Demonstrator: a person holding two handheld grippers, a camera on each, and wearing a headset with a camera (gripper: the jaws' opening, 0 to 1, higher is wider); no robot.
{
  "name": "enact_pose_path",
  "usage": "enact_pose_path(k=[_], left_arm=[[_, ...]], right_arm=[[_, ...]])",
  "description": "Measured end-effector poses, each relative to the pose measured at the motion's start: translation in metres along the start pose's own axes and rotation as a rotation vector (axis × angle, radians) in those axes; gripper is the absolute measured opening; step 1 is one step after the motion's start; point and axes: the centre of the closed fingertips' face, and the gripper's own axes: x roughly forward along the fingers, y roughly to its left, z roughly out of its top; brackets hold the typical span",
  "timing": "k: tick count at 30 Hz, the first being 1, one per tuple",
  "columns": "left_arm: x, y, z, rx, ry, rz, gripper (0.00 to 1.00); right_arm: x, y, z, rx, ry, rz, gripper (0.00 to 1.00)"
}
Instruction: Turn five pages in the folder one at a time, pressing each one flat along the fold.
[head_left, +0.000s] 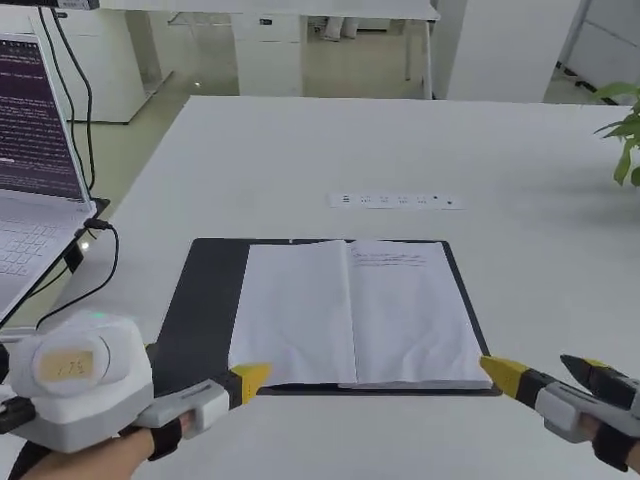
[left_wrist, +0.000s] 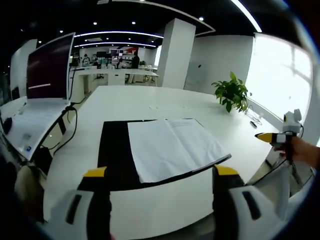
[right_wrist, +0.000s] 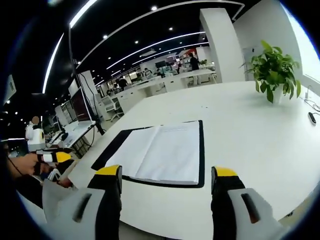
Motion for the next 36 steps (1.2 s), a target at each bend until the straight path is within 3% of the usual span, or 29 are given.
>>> enact_pose_path(k=[4,7,13,20,29,36], left_arm=[[-0.012,0.003,0.003,-0.02,-0.018,0.024,0.94],[-0.017,0.006,0.003,-0.016,-0.022,0.043,0.99],[-0.027,0.013,0.0,-0.019,-0.018,0.062,0.99],[-0.018,0.008,0.001,0.008,-0.004,0.063,0.99],[0.027,-0.042,0.004,0.07,0.015,-0.032,0.97],[0.064,-0.082,-0.002,0.102,0.057,-0.107,0.96]], right_arm=[[-0.003,-0.008,0.003,-0.022,-0.025,-0.051,0.94],[-0.004,-0.01,0.003,-0.027,-0.028,-0.056,0.96],[-0.009,-0.018,0.006,-0.019,-0.045,-0.08,1.0],[-0.01,-0.021,0.003,-0.013,-0.043,-0.073,1.0],[-0.008,-0.017,0.003,-0.01,-0.047,-0.055,0.98],[-0.003,-0.009,-0.004,-0.005,-0.038,-0.03,0.95]])
